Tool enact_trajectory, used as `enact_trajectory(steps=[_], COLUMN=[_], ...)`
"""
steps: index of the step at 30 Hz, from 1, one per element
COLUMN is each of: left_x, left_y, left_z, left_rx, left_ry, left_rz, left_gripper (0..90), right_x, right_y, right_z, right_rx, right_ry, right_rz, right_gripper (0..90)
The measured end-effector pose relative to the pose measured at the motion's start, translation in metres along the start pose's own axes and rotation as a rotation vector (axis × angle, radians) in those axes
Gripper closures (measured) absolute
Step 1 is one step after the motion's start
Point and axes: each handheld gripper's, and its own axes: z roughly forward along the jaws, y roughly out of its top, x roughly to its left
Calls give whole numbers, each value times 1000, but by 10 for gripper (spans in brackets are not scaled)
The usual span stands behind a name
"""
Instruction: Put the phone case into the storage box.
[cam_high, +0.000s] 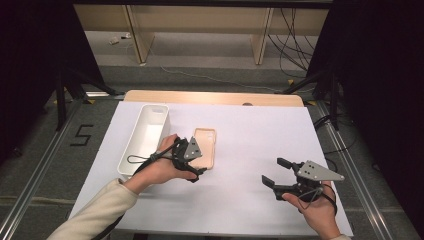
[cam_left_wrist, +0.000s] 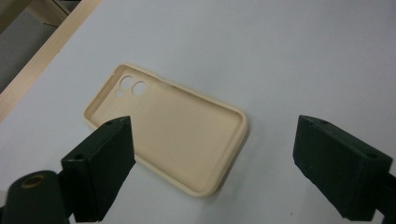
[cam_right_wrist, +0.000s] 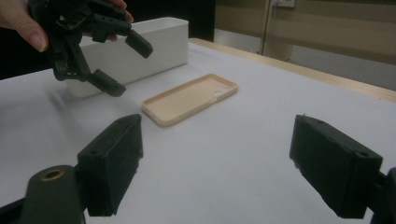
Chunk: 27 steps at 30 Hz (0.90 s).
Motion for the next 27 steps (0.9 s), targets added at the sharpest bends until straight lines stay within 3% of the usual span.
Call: enact_trajectory(steps=[9,15,16,19,20,25,27], left_x=[-1,1,1,1,2,4,2], left_y=[2,3,3,2,2,1,0], left_z=[13,18,18,21,23,26,29], left_rx=[30,37,37,45,57,72,49], left_ry=[21,20,20,15,17,20,19], left_rz=[26,20,20,19,27,34,2], left_gripper=[123,124,124,123,119,117,117], right_x=[1,1,1,0,1,1,1], right_y=[0,-1,1,1,-1,0,0], right_z=[1,1,-2,-2,1,1,1], right_rx=[-15,-16,29,30,-3,-10,-10], right_ry=[7,5,-9,-9,-9,-7,-6], right_rz=[8,7,-4,-4,-2,3,3], right_gripper=[185,184,184,184,184,183,182])
